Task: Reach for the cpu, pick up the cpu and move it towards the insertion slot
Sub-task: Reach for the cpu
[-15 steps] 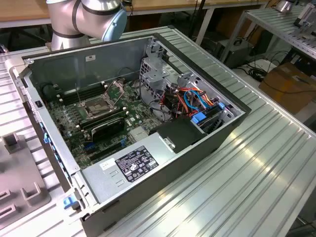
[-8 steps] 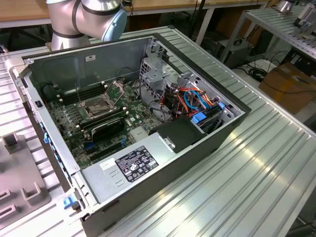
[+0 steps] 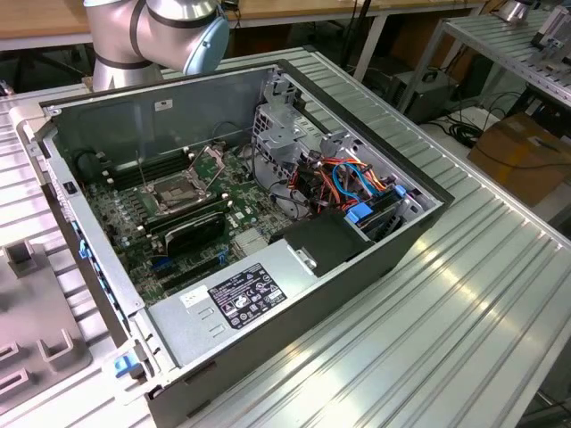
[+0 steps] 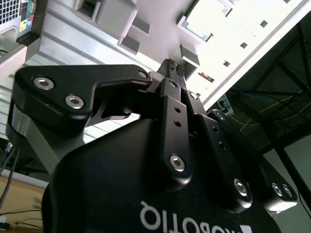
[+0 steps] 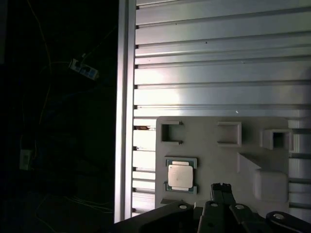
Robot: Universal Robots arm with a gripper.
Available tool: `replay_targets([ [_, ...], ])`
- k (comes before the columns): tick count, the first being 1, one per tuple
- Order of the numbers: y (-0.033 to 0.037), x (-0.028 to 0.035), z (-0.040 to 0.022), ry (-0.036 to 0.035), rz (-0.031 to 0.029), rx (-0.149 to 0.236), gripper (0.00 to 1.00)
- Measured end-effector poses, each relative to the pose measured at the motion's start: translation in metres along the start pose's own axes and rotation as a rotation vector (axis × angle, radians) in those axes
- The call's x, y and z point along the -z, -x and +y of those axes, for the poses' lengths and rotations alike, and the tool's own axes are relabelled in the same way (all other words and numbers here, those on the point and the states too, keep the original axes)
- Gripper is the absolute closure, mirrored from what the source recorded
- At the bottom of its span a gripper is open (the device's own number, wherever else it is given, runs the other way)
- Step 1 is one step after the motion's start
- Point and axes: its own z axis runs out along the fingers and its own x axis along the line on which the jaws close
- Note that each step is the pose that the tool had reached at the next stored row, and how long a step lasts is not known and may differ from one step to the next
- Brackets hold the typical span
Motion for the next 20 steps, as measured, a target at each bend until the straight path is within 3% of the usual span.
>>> replay_targets([
  [9,-0.0060,0.0000,0.0001,0.0000,0.0000,0.000,0.89],
  [20,-0.0196,-0.0001,0.0003,0.0000,0.0000,0.000,0.89],
])
